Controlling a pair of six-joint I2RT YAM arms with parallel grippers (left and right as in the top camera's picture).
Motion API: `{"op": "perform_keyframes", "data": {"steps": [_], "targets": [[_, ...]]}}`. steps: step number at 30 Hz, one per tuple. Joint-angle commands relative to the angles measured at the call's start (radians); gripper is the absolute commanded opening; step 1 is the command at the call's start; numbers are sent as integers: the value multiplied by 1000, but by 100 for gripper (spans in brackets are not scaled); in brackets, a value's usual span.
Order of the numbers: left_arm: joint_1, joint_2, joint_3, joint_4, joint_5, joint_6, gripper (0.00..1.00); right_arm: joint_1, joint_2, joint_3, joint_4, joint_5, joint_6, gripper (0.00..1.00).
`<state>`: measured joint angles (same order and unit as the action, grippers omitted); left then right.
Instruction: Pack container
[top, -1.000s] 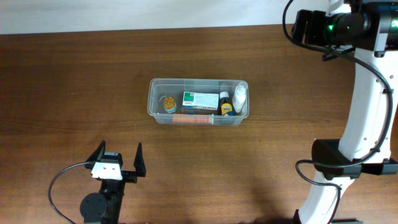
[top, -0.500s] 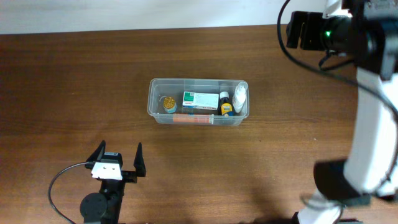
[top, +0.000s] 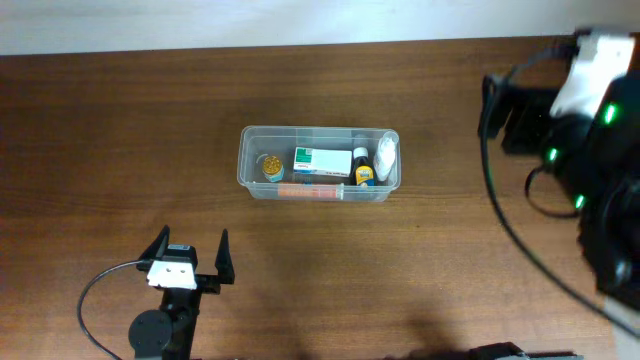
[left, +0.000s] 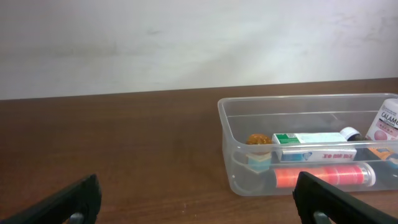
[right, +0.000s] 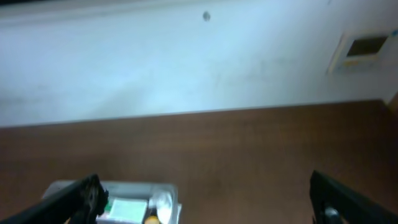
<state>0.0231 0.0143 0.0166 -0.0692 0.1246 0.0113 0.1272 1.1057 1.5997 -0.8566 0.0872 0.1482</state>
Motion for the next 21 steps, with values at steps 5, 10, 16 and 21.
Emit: {"op": "perform_keyframes", "data": {"steps": [5,10,16,21], "targets": [[6,-9,-8,2,16,19,99,-11,-337,-510,345,21,-12,98],[6,-9,-8,2,16,19,100,-47,-565,-809,540,-1,-12,98],[6,-9,-8,2,16,19,99,-103,-839,-1105,679,-36,-11,98],[6,-9,-8,2,16,19,99,-125,-993,-1280,783,-81,-11,98]]}}
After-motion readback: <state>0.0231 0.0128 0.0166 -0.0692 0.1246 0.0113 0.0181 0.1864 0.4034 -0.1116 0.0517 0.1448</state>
